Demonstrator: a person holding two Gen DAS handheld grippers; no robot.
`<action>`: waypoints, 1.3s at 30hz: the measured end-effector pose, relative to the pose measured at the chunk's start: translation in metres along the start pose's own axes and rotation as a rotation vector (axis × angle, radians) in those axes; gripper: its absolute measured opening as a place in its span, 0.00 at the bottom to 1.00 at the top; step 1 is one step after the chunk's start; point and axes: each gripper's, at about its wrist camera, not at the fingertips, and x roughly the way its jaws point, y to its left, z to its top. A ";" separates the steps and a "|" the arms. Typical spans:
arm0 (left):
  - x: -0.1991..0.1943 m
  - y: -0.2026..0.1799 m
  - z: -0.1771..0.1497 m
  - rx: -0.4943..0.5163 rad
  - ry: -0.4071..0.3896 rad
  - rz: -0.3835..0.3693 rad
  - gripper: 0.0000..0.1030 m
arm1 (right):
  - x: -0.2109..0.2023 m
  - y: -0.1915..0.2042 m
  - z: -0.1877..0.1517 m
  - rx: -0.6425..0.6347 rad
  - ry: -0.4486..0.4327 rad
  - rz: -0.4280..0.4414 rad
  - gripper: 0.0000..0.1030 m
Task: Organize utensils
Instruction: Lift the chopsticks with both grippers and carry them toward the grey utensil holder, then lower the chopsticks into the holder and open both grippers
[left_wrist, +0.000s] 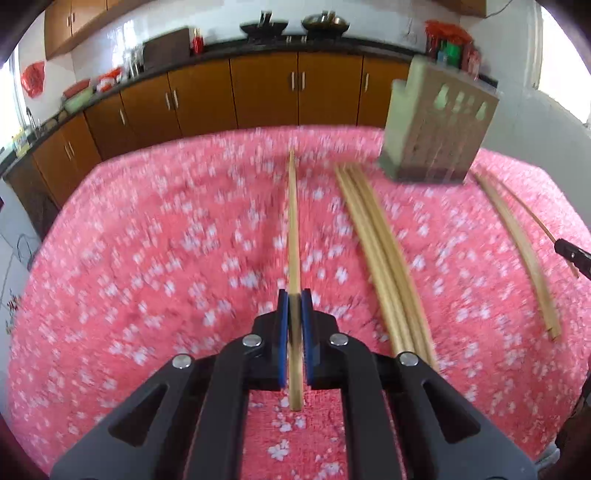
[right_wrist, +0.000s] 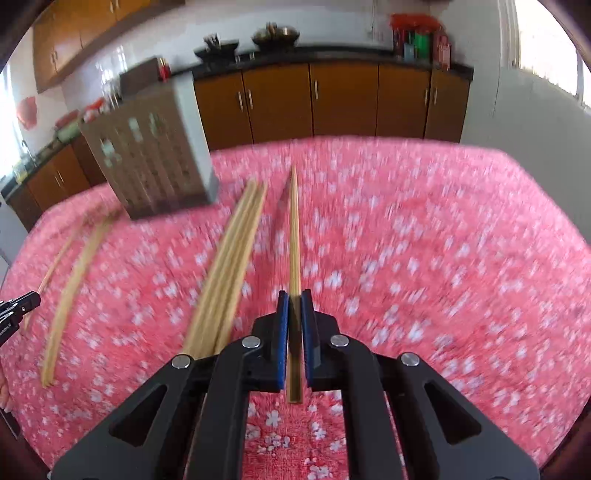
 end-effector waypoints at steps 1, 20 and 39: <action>-0.008 0.001 0.004 0.000 -0.020 -0.003 0.08 | -0.008 0.000 0.005 0.000 -0.027 0.001 0.08; -0.104 0.024 0.108 -0.105 -0.340 -0.008 0.08 | -0.085 0.002 0.098 0.042 -0.368 0.032 0.08; -0.138 -0.066 0.190 -0.036 -0.500 -0.229 0.08 | -0.095 0.063 0.177 0.019 -0.546 0.193 0.08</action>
